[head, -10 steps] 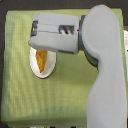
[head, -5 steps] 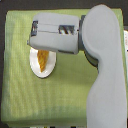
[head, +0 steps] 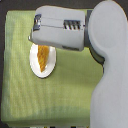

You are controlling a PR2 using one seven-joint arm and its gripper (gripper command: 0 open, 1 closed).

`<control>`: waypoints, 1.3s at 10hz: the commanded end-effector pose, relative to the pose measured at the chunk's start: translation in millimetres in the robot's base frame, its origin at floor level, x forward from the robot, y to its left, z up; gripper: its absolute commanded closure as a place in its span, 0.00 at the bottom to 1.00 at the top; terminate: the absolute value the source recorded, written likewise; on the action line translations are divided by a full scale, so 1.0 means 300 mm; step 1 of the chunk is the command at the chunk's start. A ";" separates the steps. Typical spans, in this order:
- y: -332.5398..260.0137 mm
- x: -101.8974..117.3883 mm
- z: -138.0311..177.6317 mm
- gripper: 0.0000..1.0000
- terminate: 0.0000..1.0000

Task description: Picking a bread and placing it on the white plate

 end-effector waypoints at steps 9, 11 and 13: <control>-0.618 -0.041 0.320 0.00 0.00; -0.802 -0.055 0.307 0.00 0.00; -0.930 -0.045 0.311 0.00 0.00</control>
